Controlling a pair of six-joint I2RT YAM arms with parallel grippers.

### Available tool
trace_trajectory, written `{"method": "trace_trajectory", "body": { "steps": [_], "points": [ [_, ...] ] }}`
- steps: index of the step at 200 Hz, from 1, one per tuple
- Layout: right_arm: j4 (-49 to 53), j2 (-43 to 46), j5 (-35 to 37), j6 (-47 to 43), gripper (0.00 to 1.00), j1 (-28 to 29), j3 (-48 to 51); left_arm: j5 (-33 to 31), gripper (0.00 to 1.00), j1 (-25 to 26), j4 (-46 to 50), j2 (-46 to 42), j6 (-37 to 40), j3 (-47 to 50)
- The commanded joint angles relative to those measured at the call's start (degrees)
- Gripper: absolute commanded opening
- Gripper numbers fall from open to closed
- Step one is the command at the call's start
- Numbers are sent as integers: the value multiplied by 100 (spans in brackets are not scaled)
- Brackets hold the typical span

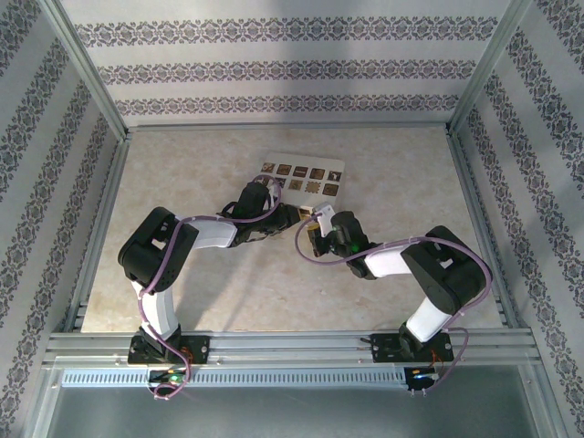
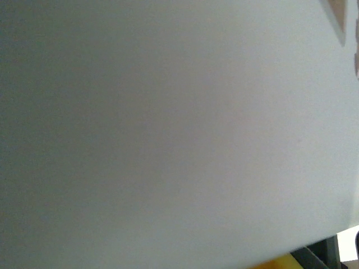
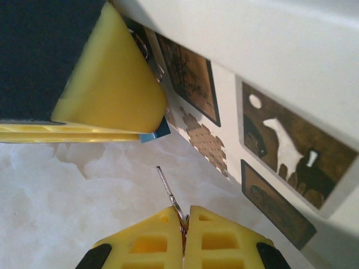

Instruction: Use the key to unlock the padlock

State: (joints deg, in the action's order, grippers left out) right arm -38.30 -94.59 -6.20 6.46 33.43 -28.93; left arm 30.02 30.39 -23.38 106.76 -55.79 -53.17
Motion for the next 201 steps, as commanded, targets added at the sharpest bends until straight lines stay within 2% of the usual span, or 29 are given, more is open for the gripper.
{"method": "trace_trajectory", "body": {
  "steps": [1,111,201],
  "points": [
    [-380,-33,-221,53,0,-108,123,276,24,77,-44,-223,-195,-251],
    [-1007,-328,-180,206,0,-56,167,277,24,72,94,-208,-290,-347],
    [-1031,-357,-188,328,0,-73,117,268,24,77,0,-193,-336,-308]
  ]
}}
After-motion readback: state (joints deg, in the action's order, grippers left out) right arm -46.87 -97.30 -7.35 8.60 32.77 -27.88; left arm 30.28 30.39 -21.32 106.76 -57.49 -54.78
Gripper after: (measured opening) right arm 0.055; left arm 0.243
